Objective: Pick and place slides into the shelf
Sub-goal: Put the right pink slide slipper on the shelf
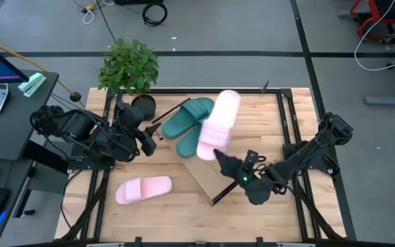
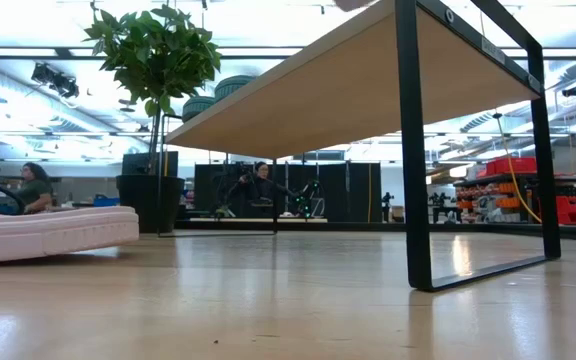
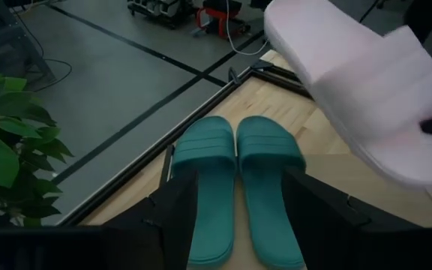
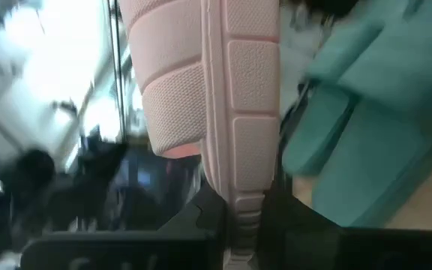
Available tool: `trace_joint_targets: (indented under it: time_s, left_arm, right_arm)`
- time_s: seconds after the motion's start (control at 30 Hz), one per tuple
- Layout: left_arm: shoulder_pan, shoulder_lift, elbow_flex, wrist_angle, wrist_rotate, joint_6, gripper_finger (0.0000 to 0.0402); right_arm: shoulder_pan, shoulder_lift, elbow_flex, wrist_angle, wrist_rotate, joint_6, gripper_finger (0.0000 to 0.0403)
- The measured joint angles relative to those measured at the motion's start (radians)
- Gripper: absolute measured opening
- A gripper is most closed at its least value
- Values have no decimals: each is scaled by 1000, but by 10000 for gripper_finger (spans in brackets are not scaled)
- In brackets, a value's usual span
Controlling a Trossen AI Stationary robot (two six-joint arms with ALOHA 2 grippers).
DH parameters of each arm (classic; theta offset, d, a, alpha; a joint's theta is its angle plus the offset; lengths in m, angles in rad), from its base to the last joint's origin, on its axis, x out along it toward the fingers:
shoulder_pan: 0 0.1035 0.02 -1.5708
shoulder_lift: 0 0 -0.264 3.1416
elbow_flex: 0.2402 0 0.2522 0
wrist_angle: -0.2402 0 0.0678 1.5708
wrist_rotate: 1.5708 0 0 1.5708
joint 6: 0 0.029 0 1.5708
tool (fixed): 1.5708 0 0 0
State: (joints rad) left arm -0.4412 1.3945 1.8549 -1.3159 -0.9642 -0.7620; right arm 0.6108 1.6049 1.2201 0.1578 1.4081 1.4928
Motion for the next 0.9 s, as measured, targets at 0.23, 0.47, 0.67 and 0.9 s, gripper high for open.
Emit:
trace_joint_targets:
  time_s: [0.23, 0.47, 0.67, 0.9]
  left_arm:
    - [0, 0, 0, -60, 42, -11, 194]
    - [0, 0, 0, -74, 50, -11, 193]
    - [0, 0, 0, -76, 50, -10, 188]
    - [13, 0, 0, -77, 49, -11, 188]
  right_arm:
    - [10, 1, 0, -180, -131, 194, 43]
    - [63, -36, 0, -350, -205, 329, 43]
    - [112, -129, 0, -637, -222, 521, 43]
    - [159, -215, 0, -755, -403, 588, 43]
